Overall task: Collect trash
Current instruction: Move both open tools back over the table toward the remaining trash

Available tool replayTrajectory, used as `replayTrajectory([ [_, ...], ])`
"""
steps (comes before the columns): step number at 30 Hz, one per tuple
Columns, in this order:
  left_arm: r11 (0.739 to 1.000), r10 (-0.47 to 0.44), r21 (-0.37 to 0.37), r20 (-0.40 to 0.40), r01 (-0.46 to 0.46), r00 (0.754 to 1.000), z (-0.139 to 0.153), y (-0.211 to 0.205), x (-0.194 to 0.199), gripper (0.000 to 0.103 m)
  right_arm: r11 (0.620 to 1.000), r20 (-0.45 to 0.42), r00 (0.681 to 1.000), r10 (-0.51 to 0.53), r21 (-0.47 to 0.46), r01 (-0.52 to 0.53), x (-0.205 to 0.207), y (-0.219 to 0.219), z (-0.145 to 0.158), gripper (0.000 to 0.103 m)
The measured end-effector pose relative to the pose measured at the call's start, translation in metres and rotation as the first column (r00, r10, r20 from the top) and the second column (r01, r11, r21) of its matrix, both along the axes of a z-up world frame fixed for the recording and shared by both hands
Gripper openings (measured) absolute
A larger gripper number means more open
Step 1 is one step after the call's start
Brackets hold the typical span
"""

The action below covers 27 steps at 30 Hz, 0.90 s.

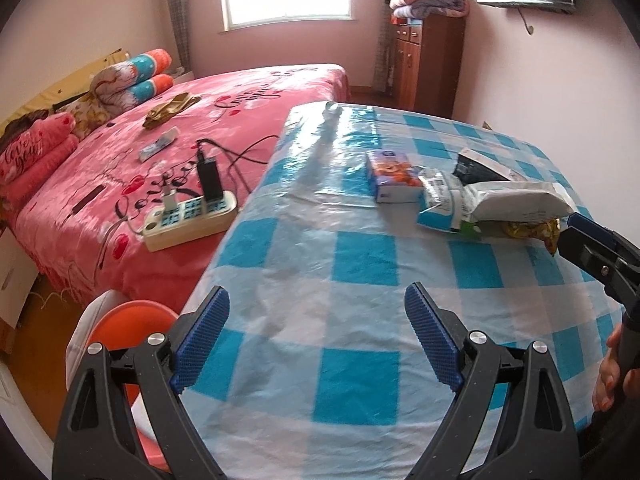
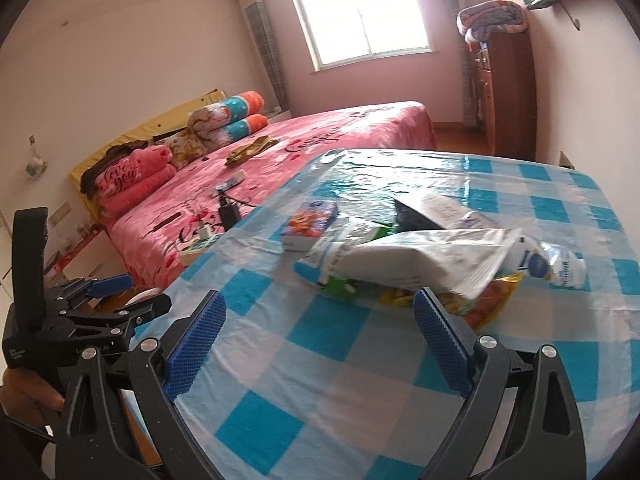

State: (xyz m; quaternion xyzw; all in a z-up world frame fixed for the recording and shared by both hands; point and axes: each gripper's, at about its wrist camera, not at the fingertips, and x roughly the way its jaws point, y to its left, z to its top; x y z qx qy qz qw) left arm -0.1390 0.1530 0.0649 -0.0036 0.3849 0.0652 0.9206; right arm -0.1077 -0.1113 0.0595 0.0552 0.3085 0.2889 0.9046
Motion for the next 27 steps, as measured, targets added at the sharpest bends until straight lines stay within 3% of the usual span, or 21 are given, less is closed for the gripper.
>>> replayTrajectory([
  [21,0.995,-0.083,0.046,-0.018,0.084,0.996,-0.002,-0.054,0.039,0.090,0.993,-0.031,0.994,-0.103,0.052,0.105,0.027,-0.059,-0.010,0.094],
  [27,0.994,-0.107,0.034,-0.014,0.107,0.994,-0.002,-0.068,0.054,0.090,0.975,-0.098,0.980,-0.174,0.121,0.186,0.044,-0.098,-0.020,0.094],
])
